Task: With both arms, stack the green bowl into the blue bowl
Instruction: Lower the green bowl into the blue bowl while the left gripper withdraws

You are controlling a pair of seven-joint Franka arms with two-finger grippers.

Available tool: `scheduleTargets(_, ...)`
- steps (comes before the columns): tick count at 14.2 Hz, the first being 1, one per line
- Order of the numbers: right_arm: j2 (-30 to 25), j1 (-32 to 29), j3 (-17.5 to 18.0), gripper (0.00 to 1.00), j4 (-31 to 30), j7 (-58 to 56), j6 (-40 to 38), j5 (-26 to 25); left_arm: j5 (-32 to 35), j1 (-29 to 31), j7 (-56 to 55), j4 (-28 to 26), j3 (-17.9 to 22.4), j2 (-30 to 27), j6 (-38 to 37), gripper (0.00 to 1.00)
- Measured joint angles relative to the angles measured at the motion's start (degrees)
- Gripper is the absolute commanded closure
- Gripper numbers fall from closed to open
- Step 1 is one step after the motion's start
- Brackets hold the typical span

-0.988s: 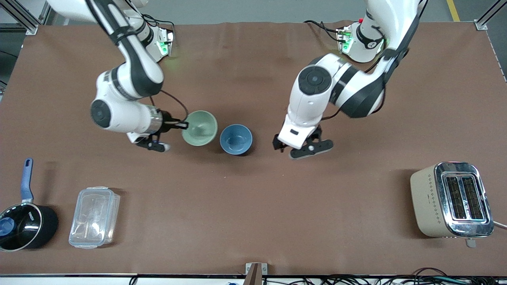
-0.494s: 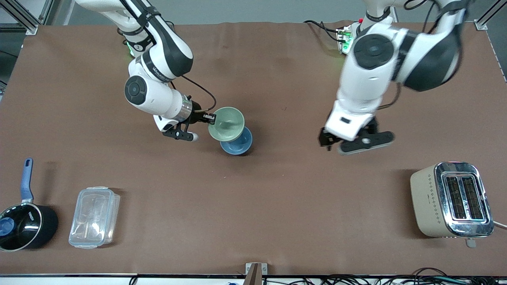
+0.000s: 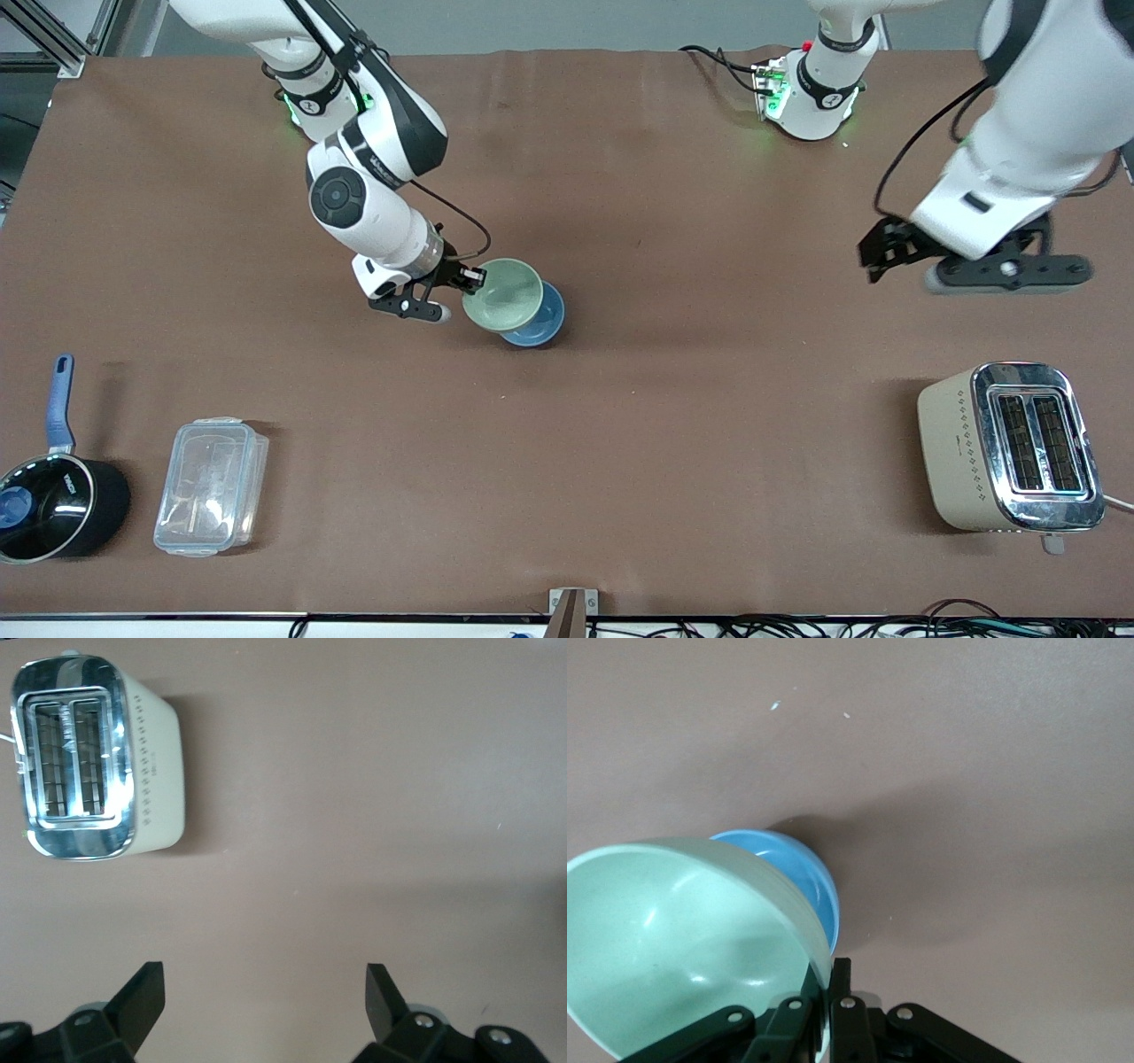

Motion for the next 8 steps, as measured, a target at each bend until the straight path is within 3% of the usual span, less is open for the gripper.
scheduleTargets(4, 2.6, 0.4, 0.3, 0.96, 0.1, 0.6, 0.9, -0.5, -2.4, 0.4, 3.7, -1.5, 2.1, -4.3, -3.6, 0.0)
scheduleTargets(8, 4.2, 1.1, 1.8, 0.95, 0.1, 1.3, 1.0, -0.5, -5.8, -8.8, 4.6, -7.1, 14.8, -9.0, -3.8, 0.0)
